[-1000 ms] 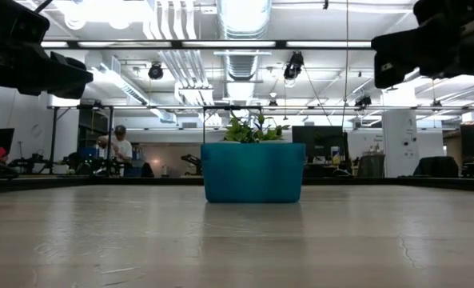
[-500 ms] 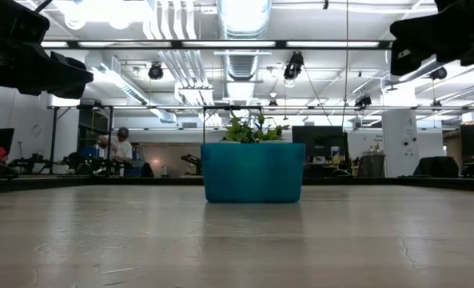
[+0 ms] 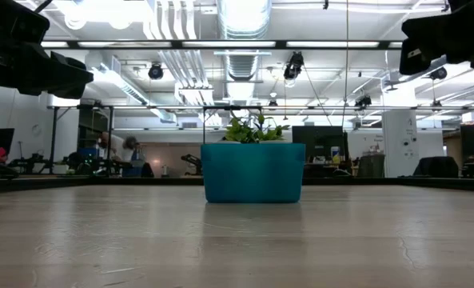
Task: Pick and place pill bottles into a basket
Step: Return to Home Position
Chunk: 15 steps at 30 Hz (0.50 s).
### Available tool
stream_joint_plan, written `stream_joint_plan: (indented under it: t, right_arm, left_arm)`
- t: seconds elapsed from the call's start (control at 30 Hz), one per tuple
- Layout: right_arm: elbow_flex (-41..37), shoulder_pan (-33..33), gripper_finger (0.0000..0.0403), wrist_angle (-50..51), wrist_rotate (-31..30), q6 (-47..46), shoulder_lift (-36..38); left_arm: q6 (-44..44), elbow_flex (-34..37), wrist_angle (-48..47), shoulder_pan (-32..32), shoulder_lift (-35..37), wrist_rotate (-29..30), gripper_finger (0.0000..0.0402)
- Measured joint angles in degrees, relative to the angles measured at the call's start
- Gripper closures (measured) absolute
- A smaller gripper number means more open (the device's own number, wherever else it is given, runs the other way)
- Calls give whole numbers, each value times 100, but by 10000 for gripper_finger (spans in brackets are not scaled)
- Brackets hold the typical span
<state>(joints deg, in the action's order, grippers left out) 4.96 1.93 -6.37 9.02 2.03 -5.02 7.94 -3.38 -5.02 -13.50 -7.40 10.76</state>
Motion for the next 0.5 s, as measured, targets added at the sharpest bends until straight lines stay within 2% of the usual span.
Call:
stream_joint_plan:
  t: [0.23, 0.5]
  right_arm:
    - [-322, 0, 394, 4, 0, -36, 311]
    - [-339, 0, 394, 24, 1, -54, 426]
  left_arm:
    - [-1, -2, 0, 0, 7, -6, 402]
    - [-2, -2, 4, 0, -1, -13, 402]
